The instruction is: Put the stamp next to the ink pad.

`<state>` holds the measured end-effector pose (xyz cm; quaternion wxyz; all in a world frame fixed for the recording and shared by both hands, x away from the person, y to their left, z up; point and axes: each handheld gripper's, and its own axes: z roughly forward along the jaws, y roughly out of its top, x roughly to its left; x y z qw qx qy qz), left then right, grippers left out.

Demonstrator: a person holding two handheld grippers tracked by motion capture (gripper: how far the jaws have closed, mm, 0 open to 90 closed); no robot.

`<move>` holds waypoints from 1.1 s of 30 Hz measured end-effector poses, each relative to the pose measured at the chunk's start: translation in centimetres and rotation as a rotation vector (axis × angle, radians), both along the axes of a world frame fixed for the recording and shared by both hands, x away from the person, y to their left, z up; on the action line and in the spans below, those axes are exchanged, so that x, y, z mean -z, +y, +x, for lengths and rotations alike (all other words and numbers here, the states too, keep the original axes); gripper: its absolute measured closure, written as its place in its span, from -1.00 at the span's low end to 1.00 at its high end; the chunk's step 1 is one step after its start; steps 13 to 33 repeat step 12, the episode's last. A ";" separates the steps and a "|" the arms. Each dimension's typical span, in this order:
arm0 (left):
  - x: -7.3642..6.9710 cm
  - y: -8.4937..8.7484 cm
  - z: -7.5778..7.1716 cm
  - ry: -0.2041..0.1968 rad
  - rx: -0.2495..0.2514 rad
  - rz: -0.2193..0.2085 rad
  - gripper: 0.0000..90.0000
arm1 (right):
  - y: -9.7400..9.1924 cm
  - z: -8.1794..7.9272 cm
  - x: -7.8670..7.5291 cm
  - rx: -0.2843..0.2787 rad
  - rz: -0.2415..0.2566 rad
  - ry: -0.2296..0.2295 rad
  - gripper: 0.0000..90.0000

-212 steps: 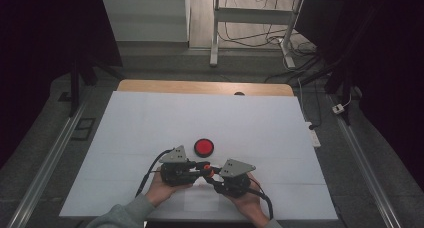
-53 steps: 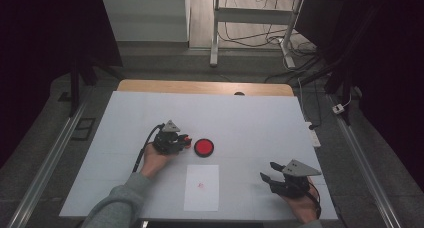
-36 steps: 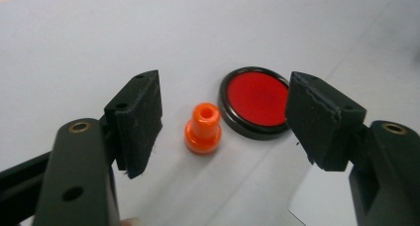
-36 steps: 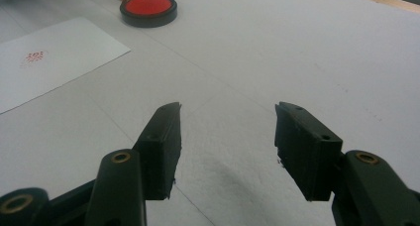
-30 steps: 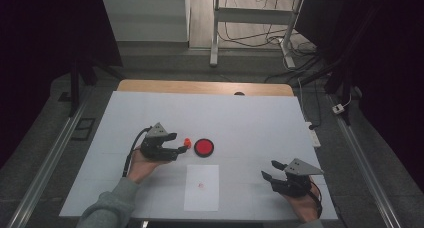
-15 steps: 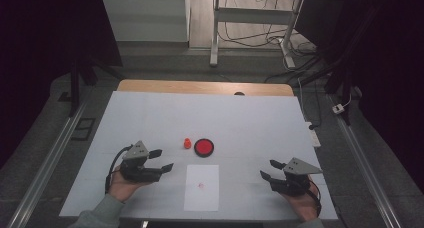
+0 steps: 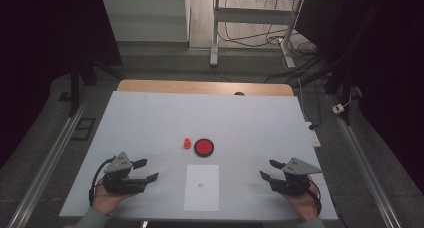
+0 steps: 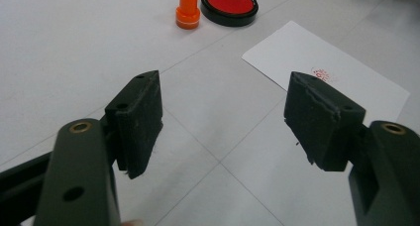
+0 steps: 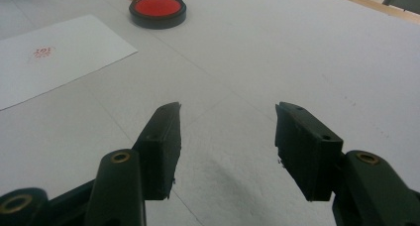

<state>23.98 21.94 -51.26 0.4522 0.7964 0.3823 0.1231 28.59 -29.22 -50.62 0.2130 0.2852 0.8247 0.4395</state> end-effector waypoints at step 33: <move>0.1 0.1 0.1 0.009 -0.002 -0.006 -0.29 | 0.0 0.0 -0.1 -0.003 -0.001 -0.007 -0.06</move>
